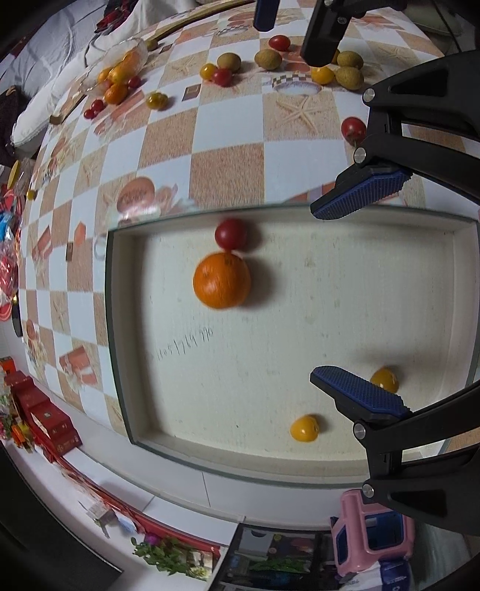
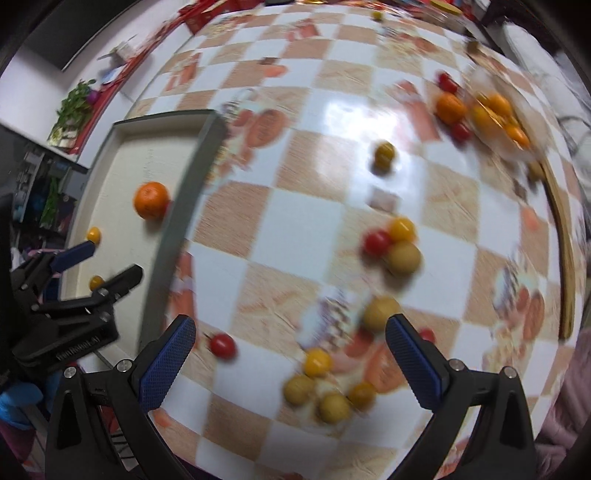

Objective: Organize fruits
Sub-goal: 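Move both open tools back over the remaining fruits on the table, then grasp a red cherry tomato with the left tool while the right tool grasps another, then carry both red tomatoes over the tray and open both tools to drop them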

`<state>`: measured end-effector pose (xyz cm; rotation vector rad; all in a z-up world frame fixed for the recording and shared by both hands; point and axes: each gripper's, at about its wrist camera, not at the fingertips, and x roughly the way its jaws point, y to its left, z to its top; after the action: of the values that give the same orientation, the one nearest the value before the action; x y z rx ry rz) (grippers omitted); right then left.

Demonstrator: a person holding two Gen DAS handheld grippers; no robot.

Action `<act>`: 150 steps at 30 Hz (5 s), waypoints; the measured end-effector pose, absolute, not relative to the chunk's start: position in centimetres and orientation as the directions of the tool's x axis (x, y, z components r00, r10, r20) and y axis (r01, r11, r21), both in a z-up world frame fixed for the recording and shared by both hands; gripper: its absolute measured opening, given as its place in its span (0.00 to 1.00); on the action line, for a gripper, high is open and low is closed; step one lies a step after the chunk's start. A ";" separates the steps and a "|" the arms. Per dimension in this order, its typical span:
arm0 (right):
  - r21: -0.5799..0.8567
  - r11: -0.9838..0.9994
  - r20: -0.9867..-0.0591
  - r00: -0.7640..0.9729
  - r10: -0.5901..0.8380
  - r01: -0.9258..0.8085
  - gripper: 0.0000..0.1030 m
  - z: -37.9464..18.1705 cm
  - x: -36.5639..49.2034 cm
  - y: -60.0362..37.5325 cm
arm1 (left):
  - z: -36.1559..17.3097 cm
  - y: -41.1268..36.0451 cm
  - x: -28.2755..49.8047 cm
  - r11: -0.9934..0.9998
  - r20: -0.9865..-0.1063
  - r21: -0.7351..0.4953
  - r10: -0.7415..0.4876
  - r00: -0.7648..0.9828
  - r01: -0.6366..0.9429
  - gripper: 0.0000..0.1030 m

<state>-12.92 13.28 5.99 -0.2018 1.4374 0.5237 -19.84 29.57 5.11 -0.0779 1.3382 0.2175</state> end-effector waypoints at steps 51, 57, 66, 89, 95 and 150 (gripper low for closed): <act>0.011 0.923 -0.990 0.126 0.065 -0.385 0.22 1.7 -12.0 7.5 | 1.6 17.5 -19.7 1.000 -0.985 -0.017 -0.014 0.170 -0.017 0.41; 0.108 0.939 -0.984 0.098 0.147 -0.326 0.22 2.4 -11.9 4.6 | 2.6 19.3 -20.2 0.992 -0.972 -0.112 -0.097 0.212 -0.058 0.32; 0.163 0.934 -0.973 0.103 0.205 -0.317 0.22 4.0 -13.0 3.9 | 4.8 21.4 -20.7 0.992 -0.964 -0.113 -0.093 0.249 -0.064 0.32; 0.219 0.797 -0.947 0.076 0.314 -0.562 0.22 8.0 -12.0 17.0 | 6.5 32.2 -22.6 0.958 -0.951 -0.036 0.055 0.303 -0.286 0.32; 0.241 0.753 -0.939 0.047 0.339 -0.612 0.22 7.9 -10.4 22.4 | 5.7 35.5 -22.2 0.939 -0.947 -0.008 0.103 0.305 -0.344 0.32; 0.185 0.789 -0.964 0.048 0.262 -0.586 0.84 5.9 -7.7 25.5 | 3.6 39.6 -17.5 0.904 -0.973 0.094 0.171 0.153 -0.416 0.82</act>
<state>-7.68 25.45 5.88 -0.2888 1.3804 0.6602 -17.45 39.62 3.59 -0.2154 1.3556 0.4257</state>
